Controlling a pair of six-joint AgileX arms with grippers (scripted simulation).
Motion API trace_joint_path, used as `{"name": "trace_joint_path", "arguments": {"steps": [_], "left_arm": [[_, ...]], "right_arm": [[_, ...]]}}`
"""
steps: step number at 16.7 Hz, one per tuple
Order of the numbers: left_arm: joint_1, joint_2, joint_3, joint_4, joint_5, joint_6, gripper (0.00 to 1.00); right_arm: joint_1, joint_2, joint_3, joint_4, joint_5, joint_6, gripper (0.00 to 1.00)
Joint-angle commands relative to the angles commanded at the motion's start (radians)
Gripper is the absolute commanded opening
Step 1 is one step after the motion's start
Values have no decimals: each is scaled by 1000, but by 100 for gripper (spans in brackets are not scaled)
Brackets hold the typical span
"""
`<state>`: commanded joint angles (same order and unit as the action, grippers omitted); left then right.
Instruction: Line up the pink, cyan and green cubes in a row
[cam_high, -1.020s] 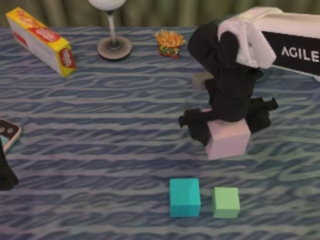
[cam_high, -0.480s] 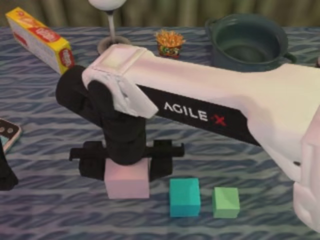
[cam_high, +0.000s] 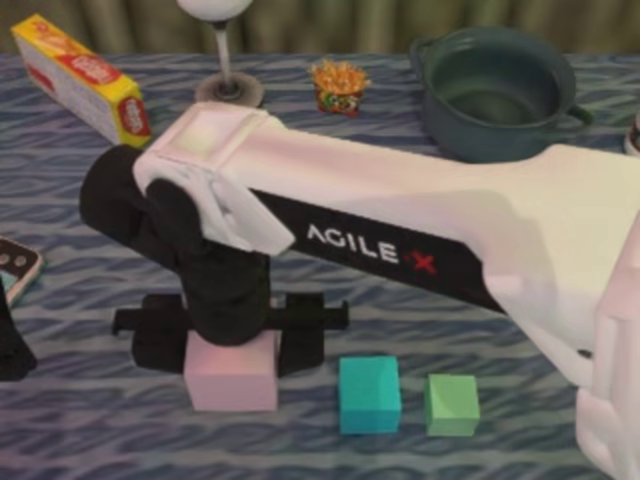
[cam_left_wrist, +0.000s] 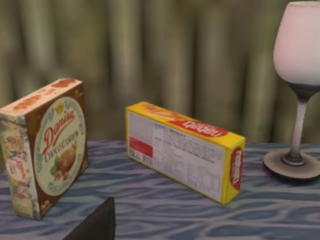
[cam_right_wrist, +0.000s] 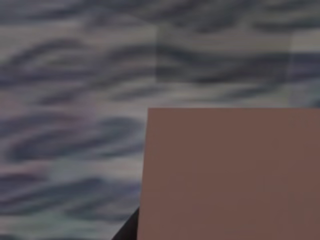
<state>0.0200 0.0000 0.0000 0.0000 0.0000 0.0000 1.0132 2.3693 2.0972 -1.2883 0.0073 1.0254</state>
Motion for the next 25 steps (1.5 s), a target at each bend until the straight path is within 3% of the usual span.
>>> {"name": "trace_joint_path", "arguments": {"steps": [7,12,25], "left_arm": [[0,0,0,0,0,0,100],[0,0,0,0,0,0,100],[0,0,0,0,0,0,100]], "right_arm": [[3,52,-153,203,1,3,0],[6,60,-175,230,2,3,0],[6,60,-175,230,2,3,98]]}}
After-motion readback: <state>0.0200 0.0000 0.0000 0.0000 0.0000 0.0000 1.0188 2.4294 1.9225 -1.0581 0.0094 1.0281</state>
